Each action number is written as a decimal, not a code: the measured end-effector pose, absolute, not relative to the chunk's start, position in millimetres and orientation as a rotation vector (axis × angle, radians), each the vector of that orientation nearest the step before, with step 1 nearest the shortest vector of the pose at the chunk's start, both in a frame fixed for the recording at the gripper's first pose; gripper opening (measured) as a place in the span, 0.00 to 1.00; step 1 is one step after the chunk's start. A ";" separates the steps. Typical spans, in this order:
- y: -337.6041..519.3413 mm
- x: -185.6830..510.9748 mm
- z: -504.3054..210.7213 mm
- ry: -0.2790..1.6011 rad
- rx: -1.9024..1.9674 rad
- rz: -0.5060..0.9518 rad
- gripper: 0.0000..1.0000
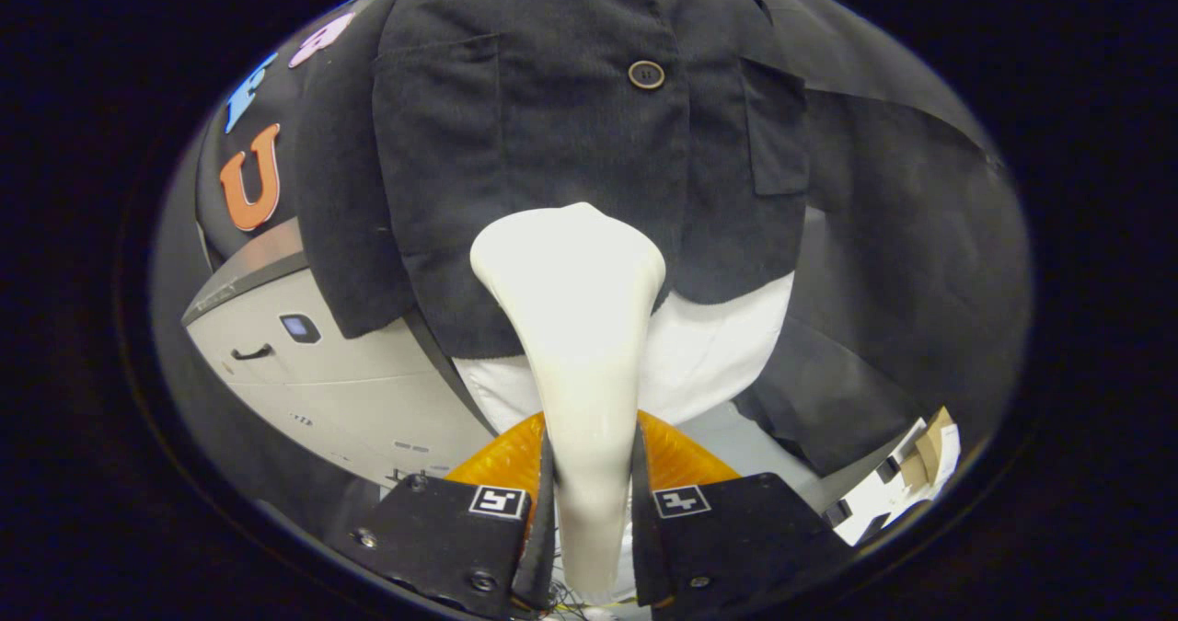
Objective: Iron the clothes twice with a garment steamer, once on the left side and once on the right side.
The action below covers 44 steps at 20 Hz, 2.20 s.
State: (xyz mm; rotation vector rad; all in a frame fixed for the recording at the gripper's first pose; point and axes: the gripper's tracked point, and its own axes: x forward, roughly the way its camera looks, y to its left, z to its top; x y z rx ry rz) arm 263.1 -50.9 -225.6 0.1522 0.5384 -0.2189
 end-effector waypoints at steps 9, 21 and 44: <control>-54.2 245.5 -211.1 0.516 0.195 -0.223 0.37; -157.2 210.4 35.5 0.114 0.251 -0.251 0.37; -238.0 324.0 231.3 -0.123 0.135 -0.153 0.37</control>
